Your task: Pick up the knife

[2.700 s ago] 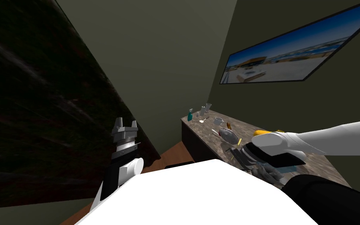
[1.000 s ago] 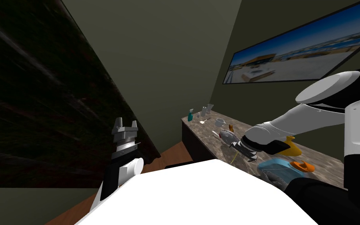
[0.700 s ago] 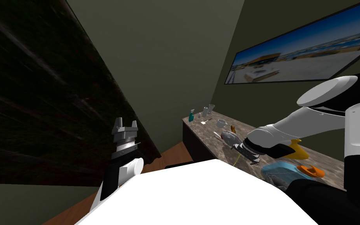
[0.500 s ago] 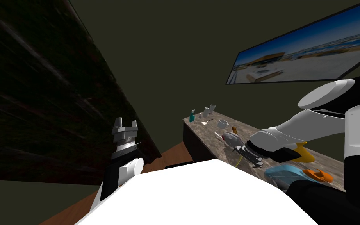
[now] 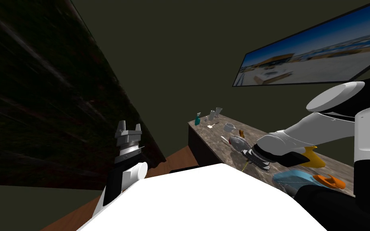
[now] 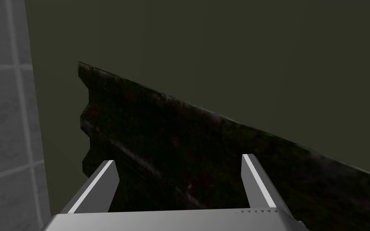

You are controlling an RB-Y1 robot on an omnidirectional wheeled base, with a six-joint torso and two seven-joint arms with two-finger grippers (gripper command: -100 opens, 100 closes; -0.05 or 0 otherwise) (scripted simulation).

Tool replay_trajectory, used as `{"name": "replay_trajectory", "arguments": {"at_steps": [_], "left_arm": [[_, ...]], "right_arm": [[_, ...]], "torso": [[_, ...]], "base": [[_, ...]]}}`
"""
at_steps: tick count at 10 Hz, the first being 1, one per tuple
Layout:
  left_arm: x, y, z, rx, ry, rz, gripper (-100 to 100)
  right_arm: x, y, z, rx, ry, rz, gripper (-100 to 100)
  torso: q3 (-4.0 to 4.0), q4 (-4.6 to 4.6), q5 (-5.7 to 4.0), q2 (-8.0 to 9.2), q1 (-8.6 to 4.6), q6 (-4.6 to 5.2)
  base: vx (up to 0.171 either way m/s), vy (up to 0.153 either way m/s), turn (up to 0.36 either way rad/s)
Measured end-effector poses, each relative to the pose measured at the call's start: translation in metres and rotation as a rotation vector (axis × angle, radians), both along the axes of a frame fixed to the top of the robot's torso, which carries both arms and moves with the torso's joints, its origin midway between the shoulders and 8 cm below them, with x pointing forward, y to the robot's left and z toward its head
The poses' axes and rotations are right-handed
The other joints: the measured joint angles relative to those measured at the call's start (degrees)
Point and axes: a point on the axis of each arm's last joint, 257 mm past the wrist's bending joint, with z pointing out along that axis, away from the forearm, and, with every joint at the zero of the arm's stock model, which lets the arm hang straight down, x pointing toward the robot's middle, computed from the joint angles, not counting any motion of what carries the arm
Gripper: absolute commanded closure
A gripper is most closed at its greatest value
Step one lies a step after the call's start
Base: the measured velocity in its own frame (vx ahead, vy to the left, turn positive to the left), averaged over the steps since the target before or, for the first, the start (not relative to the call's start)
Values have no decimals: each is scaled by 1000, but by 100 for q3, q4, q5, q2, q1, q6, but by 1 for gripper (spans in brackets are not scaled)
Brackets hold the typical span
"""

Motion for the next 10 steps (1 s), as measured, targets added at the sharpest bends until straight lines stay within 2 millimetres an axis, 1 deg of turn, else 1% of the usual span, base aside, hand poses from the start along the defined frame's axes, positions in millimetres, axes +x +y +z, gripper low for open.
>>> {"name": "replay_trajectory", "arguments": {"at_steps": [2,4,5,6,10], "left_arm": [[0,0,0,0,0,0,0],[0,0,0,0,0,0,0],[0,0,0,0,0,0,0],[0,0,0,0,0,0,0],[0,0,0,0,0,0,0]], "right_arm": [[0,0,0,0,0,0,-100],[4,18,4,34,5,2,-100],[4,19,4,37,8,2,0],[4,19,4,36,7,2,-100],[-17,13,-8,35,6,-17,-100]], "torso": [[-1,0,0,-1,0,-1],[5,2,-2,9,-9,0],[4,2,-2,6,-6,0],[1,1,-1,2,-2,0],[-6,-3,1,-11,4,-1]], "base": [[-7,-11,-9],[-25,-24,-7],[0,0,0],[13,12,83],[24,13,53]]}}
